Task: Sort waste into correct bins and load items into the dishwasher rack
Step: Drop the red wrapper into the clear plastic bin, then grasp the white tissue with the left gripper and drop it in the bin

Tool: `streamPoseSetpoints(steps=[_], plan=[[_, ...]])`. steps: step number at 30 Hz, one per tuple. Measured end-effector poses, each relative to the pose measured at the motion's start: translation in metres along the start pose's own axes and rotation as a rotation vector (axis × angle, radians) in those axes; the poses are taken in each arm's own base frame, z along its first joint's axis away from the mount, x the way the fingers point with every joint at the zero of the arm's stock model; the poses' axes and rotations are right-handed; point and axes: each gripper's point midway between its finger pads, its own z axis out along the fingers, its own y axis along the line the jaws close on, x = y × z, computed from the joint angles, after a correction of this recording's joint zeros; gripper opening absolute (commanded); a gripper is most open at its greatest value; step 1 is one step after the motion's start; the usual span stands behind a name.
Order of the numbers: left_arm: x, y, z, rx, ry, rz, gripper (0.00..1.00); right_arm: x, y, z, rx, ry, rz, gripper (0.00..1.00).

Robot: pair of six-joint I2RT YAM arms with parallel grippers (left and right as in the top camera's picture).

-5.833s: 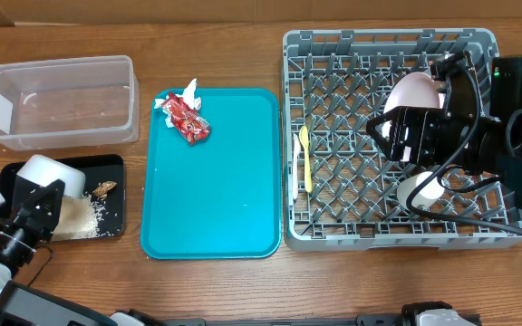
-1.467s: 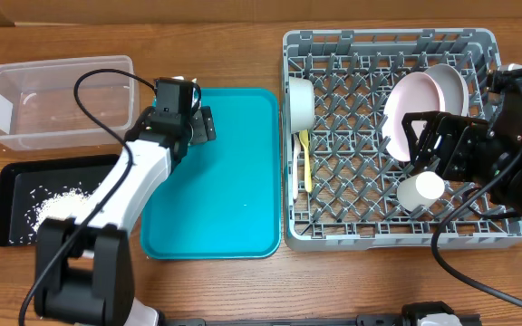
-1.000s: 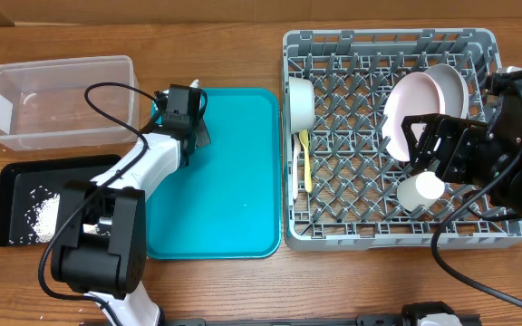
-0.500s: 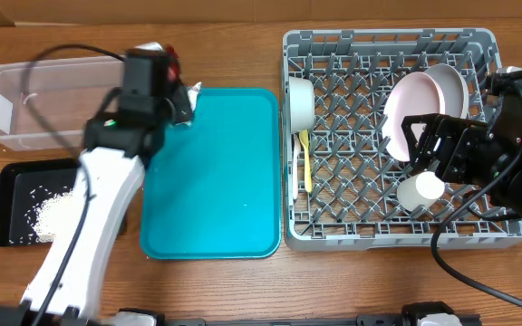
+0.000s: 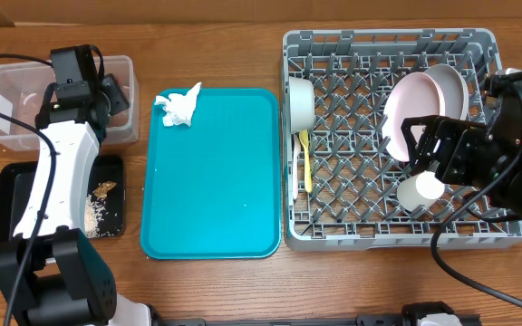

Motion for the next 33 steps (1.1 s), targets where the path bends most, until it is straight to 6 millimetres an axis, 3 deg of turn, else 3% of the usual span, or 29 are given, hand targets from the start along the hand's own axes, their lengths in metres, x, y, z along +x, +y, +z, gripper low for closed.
streamPoseSetpoints(steps=[3,8,12,15,17,24,26,29,31,33], plan=[[0.008,-0.021,-0.007,0.072,0.028,0.045,0.79,0.0,0.0,0.0,0.0,0.0,0.0,0.92],[0.025,-0.074,-0.021,0.156,0.032,0.162,0.78,0.0,0.0,0.0,0.001,0.002,0.001,0.92],[0.043,-0.114,-0.018,0.196,0.034,0.272,0.8,0.001,-0.001,0.003,0.004,0.011,0.003,0.92],[0.059,-0.132,0.002,0.194,0.048,0.347,0.81,0.0,-0.001,0.006,0.006,0.019,0.004,0.92],[0.078,-0.136,0.034,0.15,0.075,0.405,0.83,0.001,-0.002,0.008,0.009,0.027,0.006,0.92],[0.096,-0.118,0.081,0.033,0.099,0.407,0.81,0.004,-0.003,0.009,0.014,0.042,0.01,0.92],[0.103,-0.116,0.088,0.027,0.118,0.408,0.67,0.004,-0.003,0.009,0.014,0.042,0.01,0.92],[0.115,-0.113,0.096,0.025,0.158,0.403,0.18,0.004,-0.003,0.009,0.013,0.042,0.01,0.93],[0.124,-0.113,0.098,0.036,0.191,0.409,0.05,0.004,-0.003,0.009,0.014,0.042,0.01,0.93],[0.13,-0.114,0.097,0.051,0.217,0.411,0.04,0.004,-0.003,0.009,0.014,0.042,0.01,0.93]])
